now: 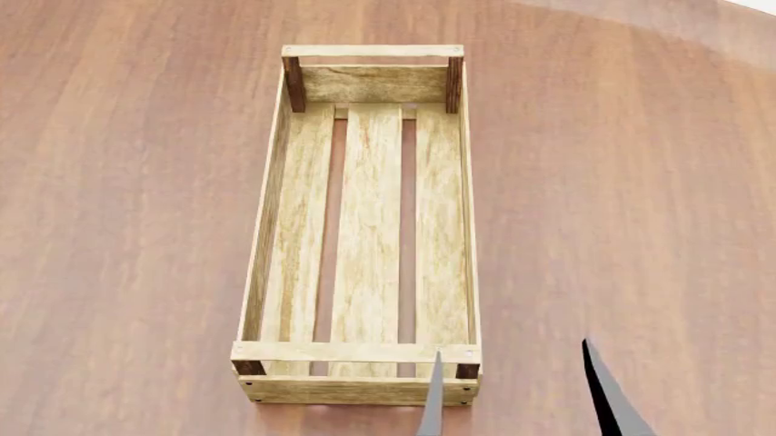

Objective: Stack the right bowl on the left bowl and place them in the tray.

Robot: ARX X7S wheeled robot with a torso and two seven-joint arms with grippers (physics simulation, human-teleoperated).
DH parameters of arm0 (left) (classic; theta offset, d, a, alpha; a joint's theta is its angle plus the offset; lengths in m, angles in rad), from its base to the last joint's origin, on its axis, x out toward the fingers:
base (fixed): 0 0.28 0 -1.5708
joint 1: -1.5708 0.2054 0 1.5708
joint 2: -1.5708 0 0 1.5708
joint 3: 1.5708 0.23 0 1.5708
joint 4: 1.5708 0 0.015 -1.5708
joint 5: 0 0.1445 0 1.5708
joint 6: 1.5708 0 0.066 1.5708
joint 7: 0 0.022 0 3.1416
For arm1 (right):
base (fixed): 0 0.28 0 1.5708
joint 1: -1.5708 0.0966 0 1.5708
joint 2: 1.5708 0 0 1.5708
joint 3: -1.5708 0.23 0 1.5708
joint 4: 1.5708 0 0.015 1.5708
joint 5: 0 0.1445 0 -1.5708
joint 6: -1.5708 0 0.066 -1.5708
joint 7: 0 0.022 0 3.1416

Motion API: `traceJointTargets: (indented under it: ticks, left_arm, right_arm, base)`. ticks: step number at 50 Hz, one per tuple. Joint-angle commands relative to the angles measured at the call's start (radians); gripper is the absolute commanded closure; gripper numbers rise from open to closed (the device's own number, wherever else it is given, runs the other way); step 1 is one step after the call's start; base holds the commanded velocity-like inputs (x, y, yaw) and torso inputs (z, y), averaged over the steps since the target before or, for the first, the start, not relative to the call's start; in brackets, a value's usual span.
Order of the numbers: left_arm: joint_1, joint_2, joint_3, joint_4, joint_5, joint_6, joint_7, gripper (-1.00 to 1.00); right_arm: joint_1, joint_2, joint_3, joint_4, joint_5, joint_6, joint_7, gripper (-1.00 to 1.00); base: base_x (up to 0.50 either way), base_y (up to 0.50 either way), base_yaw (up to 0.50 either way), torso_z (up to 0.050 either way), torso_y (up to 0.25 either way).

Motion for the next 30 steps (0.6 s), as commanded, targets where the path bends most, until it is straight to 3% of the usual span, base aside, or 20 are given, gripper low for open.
traceJointTargets:
  ticks: [1, 12, 21, 30]
  left_arm:
    - [-0.131, -0.021, 0.139, 0.279, -0.039, -0.069, -0.048, 1.0]
    - [-0.441, -0.006, 0.398, 0.336, -0.015, -0.2, -0.153, 1.0]
    - [-0.717, 0.087, 0.594, 0.359, -0.022, -0.313, -0.211, 1.0]
    - [-0.896, 0.177, 0.685, 0.398, -0.07, -0.393, -0.287, 1.0]
  right_arm:
    - [0.0, -0.014, 0.025, -0.003, -0.011, -0.002, -0.019, -1.0]
    - [0.001, -0.011, 0.028, 0.001, -0.002, -0.008, -0.019, -1.0]
    - [-0.005, -0.002, 0.044, -0.001, 0.016, -0.017, -0.016, -1.0]
    - [-0.023, 0.011, 0.065, 0.0, 0.031, -0.036, -0.011, -1.0]
  base:
    - [0.0, 0.0, 0.0, 0.0, 0.0]
    - [0.0, 0.0, 0.0, 0.0, 0.0]
    - [0.0, 0.0, 0.0, 0.0, 0.001]
    - [0.0, 0.0, 0.0, 0.0, 0.001]
